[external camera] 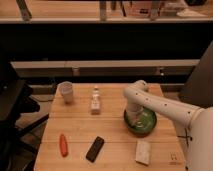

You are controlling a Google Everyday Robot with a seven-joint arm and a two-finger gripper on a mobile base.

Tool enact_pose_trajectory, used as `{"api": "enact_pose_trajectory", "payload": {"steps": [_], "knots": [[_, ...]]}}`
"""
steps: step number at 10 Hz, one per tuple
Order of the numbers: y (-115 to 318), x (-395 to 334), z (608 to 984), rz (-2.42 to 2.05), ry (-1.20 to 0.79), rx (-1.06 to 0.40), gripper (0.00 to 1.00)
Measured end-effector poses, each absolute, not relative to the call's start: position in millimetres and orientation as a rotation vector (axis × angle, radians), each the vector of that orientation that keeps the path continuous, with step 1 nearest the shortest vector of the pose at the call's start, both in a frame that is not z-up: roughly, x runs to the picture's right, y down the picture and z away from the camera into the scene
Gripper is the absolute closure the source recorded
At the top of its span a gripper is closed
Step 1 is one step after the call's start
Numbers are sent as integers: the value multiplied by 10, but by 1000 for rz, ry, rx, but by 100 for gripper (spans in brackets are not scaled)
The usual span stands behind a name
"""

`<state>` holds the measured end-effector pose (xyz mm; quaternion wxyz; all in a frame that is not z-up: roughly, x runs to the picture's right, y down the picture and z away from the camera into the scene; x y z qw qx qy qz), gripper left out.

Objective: Push the ceramic bowl across the table

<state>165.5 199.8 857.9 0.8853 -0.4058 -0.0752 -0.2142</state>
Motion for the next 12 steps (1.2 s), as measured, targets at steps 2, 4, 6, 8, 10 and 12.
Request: {"api": "enact_pose_trajectory", "payload": {"steps": [2,4,6,8,10,12], "knots": [[1988,1660,8567,-440,-158,-843,97],[1988,1635,8569,-448,-157,-846,97],[2009,1523,8579,-480,-159,-857,97],[1992,1521,8564,-478,-161,-856,97],[1996,1525,8562,-483,-159,-856,97],[2067,1394,8520,-523,-158,-875,97]]}}
